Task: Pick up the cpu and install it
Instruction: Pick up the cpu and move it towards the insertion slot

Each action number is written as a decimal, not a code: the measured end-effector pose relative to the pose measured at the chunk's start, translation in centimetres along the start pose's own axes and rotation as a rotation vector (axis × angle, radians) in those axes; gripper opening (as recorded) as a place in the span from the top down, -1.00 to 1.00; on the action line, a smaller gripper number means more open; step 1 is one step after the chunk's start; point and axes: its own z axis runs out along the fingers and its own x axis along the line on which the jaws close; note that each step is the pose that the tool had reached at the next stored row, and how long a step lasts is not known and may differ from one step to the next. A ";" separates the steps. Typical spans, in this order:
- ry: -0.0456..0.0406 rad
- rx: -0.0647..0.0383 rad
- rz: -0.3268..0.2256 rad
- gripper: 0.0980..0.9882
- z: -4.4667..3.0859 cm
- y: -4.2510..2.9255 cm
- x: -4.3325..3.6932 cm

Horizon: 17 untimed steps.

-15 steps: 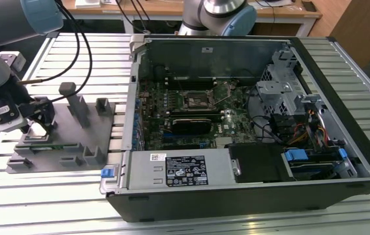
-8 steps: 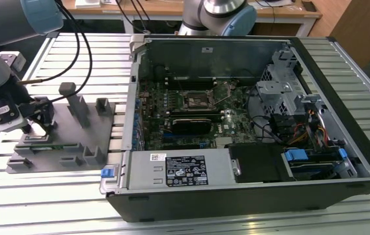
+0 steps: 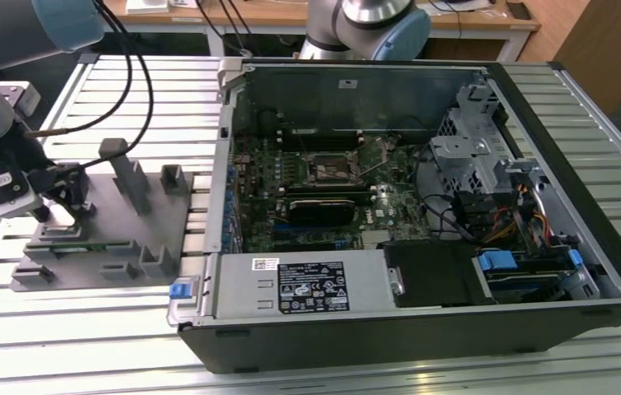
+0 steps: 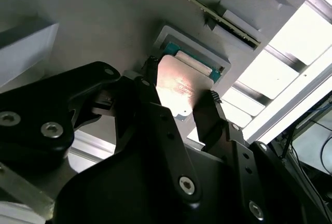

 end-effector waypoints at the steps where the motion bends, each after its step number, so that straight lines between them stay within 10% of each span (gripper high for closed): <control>1: 0.0000 0.000 0.000 0.04 -0.25 0.01 0.00; 17: 0.0002 0.000 0.000 0.04 -5.71 0.29 -0.05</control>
